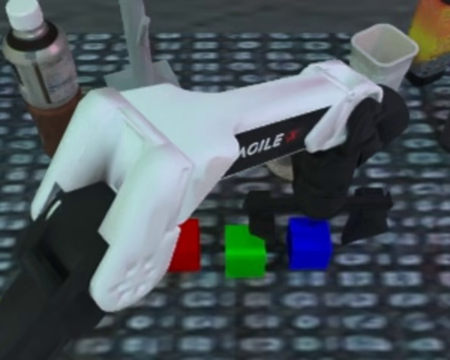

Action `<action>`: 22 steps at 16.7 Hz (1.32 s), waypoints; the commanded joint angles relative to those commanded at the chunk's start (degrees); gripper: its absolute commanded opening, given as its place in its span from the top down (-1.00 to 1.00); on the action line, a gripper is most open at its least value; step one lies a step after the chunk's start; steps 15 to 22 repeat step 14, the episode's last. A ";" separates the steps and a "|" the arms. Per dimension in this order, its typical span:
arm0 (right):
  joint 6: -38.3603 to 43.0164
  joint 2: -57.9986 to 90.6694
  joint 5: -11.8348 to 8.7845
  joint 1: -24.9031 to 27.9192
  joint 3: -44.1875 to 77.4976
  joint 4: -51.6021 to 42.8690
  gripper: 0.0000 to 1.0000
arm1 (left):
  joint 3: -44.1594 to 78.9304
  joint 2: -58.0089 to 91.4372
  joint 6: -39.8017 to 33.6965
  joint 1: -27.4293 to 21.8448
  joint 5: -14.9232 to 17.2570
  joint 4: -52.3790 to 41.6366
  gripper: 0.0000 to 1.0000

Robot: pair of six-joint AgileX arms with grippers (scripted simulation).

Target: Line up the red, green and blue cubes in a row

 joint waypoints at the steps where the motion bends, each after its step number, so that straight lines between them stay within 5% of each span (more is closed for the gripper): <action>1: 0.00 0.00 0.00 0.00 0.00 0.00 -1.00 | 0.00 0.00 0.00 0.00 0.00 0.00 -1.00; 13: 0.00 0.00 0.00 0.00 0.00 0.00 -1.00 | 15.91 0.17 -0.12 1.14 -0.01 -15.78 -1.00; 22: 0.00 0.00 0.00 0.00 0.00 0.00 -1.00 | 16.14 0.12 -0.10 1.17 0.00 -16.01 -1.00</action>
